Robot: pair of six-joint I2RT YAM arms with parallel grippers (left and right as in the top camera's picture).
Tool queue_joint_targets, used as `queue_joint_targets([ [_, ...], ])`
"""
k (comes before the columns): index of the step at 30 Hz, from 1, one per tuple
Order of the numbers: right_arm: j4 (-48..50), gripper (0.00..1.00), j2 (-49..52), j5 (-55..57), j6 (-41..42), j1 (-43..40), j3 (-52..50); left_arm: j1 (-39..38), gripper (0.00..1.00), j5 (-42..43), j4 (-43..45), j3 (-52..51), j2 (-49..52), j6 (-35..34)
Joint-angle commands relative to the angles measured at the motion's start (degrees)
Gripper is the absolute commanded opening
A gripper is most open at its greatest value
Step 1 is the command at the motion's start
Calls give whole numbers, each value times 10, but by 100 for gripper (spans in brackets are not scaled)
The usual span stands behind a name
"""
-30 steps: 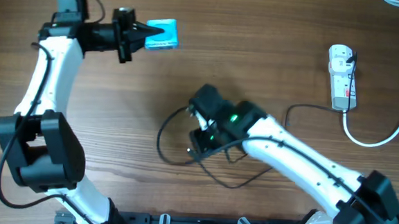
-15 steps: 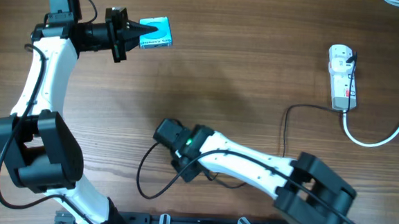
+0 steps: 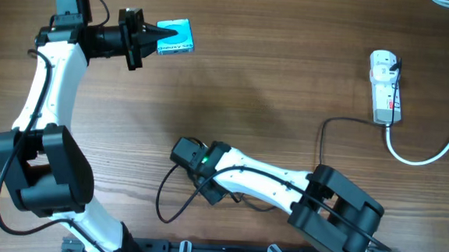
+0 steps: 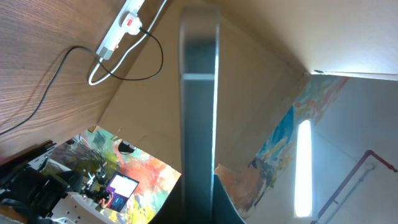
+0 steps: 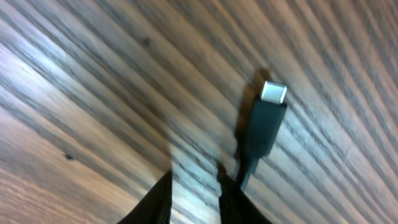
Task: Plug charger to phone and switch on socket
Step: 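Grasp the black USB-C cable plug with the right gripper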
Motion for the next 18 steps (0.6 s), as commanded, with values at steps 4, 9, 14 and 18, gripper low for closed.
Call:
queue_joint_targets([
  [4,-70,47,6,42,4,-2,82,1,4,16,2,2,-16,11],
  [9,-44,52,7,59,5,-2,56,1,4,16,2,2,-16,11],
  [14,17,46,7,44,5,-15,1,1,4,16,2,2,-16,11],
  [18,27,43,7,24,0,-32,-15,1,4,16,2,2,-16,11],
])
